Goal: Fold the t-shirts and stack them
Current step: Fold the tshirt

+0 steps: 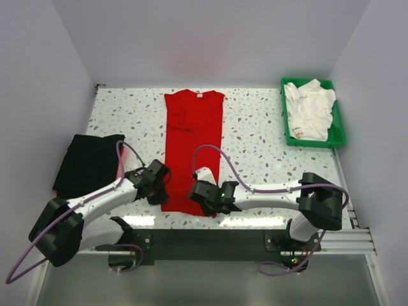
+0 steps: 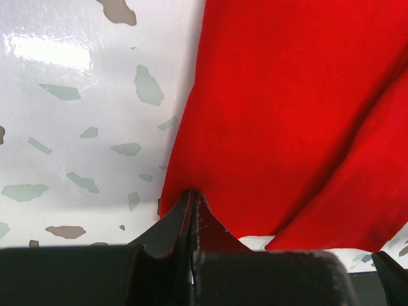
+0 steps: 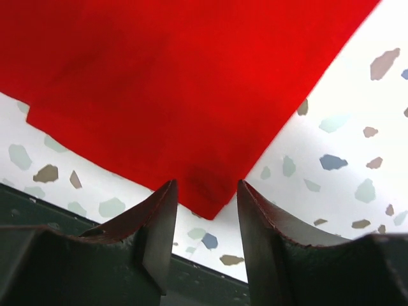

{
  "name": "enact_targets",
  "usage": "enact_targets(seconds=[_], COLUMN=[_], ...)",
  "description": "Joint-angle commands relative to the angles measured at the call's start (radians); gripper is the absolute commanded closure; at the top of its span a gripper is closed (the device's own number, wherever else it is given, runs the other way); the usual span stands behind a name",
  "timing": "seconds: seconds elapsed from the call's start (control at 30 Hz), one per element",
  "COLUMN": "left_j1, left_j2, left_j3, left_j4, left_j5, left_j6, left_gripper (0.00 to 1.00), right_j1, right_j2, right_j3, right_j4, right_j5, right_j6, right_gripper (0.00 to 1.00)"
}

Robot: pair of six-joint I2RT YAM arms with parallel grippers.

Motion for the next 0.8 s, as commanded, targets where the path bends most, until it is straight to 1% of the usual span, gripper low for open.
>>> enact_targets(seconds=[0.0,0.2,0.3,0.33,0.47,0.77], left_j1=[-0.005,-0.006,-0.006,-0.005,-0.005,-0.006], left_j2=[-0.014,-0.006,-0.006,-0.006,0.000,0.006], left_j3=[-0.005,-0.008,-0.007,-0.005,-0.005,-0.007], left_j4=[0.016,0.013,0.010,0.007,-0.002,-0.010], left_j5=[0.004,0.004,0.001,0.000,-0.006,-0.006], left_j6=[-0.005,-0.005,-0.006,-0.008,-0.011,-0.014], left_gripper=[1.00,1.00,1.00,1.00,1.00,1.00], right_j1=[0.004,0.004,0.002,0.004,0.004,0.004], right_j2=[0.054,0.094,0.098,0.097,0.065,-0.007], right_j3=[0.045,0.042,0.031,0.028,0.004,-0.035], right_j4=[0.036,0.063,0.060,0.056,0.033,-0.016], right_j5=[0.038,0.032,0.030,0.030,0.042,0.058], right_j6=[-0.019,-0.022,-0.012,-0.009,0.010,0.042], right_gripper=[0.53,0.54,0.61,0.67,0.77,0.89])
